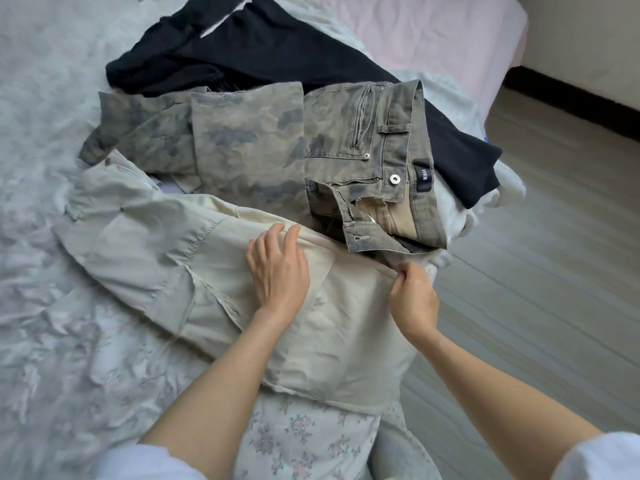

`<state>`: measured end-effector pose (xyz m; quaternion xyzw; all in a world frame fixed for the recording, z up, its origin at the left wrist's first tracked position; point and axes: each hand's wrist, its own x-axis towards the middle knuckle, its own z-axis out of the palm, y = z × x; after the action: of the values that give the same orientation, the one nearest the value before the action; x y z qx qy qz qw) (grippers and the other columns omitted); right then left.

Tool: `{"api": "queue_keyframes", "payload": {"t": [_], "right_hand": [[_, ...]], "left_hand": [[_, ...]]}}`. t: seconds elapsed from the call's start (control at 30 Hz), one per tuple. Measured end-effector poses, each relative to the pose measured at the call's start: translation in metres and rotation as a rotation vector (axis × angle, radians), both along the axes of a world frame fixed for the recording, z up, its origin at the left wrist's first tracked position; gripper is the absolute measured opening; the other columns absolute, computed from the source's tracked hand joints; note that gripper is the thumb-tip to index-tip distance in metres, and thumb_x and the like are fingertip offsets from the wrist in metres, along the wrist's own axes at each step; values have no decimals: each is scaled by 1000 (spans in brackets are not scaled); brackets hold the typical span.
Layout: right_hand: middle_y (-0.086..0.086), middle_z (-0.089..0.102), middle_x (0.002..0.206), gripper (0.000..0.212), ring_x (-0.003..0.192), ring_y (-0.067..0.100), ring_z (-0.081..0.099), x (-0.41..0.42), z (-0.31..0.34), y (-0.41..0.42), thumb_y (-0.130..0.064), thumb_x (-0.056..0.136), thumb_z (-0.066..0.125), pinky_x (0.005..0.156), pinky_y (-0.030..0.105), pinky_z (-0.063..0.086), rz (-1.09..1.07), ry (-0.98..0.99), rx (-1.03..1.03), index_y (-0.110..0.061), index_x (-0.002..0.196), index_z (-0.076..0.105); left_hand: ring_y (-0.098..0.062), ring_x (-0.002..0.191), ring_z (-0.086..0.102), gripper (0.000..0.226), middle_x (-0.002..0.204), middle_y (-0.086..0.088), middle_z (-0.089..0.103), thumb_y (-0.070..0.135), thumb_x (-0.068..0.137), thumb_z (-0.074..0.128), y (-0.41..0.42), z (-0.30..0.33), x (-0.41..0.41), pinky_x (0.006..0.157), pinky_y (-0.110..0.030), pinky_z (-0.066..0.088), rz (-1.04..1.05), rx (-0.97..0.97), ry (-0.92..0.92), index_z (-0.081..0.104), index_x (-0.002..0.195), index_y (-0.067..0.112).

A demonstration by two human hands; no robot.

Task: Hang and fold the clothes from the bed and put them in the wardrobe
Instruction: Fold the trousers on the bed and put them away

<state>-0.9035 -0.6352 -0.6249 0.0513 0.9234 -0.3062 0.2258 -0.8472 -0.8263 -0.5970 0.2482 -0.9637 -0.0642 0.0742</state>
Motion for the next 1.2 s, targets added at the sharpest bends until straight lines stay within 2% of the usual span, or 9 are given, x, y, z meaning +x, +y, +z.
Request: {"api": "queue_keyframes", "payload": {"t": [0.13,0.27,0.37,0.47,0.63,0.87,1.03,1.1,1.2], "right_hand": [[11,58,105,33,93,32,57,39,6,-17,-11,82,39,77,40,47,562,478,-163,-11,112,53],[11,50,135,48,125,29,43,54,6,-53,-20,85,40,104,50,27,974,587,-126,-17,133,45],[12,51,135,45,123,34,47,53,2,-74,-32,87,37,102,59,32,982,497,170,-16,125,54],[13,62,107,38,108,34,56,53,11,-93,-29,84,35,101,61,27,884,389,348,-10,101,62],[7,63,92,28,86,30,59,57,48,-148,-20,76,38,81,40,46,839,549,125,-10,86,62],[9,54,129,47,124,33,48,39,53,-258,-15,76,55,98,54,40,1199,564,151,-10,123,55],[10,52,133,51,122,35,48,26,38,-321,-30,81,35,90,57,45,1379,466,300,-12,122,58],[10,37,147,53,132,37,37,19,33,-341,-32,89,32,100,54,36,1373,422,302,-14,137,44],[5,8,156,59,138,31,21,5,23,-362,-30,96,38,109,41,24,1350,326,292,-21,149,12]], "left_hand": [[-26,129,36,52,140,-11,47,29,84,40,-8,-6,55,103,-56,33,-44,33,-140,45,135,20],[-30,145,15,66,157,-6,22,45,87,18,-31,-15,81,114,-52,13,67,195,-364,27,149,24],[-25,146,10,66,157,-5,19,42,86,19,-54,-16,81,117,-38,9,89,349,-307,30,147,18],[-36,129,43,52,136,-20,49,28,85,35,-76,-8,88,107,-35,24,180,398,-45,57,125,3],[-37,100,55,35,110,-14,60,13,77,45,-125,20,112,86,-39,37,387,261,247,66,104,8],[-35,133,27,67,149,-14,27,26,87,58,-221,7,136,104,-48,27,913,573,132,27,144,9],[-30,115,55,83,129,-15,55,47,58,72,-281,-23,139,100,-47,44,1144,1164,466,43,125,7],[-27,107,59,63,122,-13,58,34,68,78,-295,-30,134,95,-47,48,1188,1248,592,46,116,10],[-25,110,58,94,124,-11,57,50,46,82,-318,-42,124,95,-45,48,1244,1162,614,46,122,8]]}}
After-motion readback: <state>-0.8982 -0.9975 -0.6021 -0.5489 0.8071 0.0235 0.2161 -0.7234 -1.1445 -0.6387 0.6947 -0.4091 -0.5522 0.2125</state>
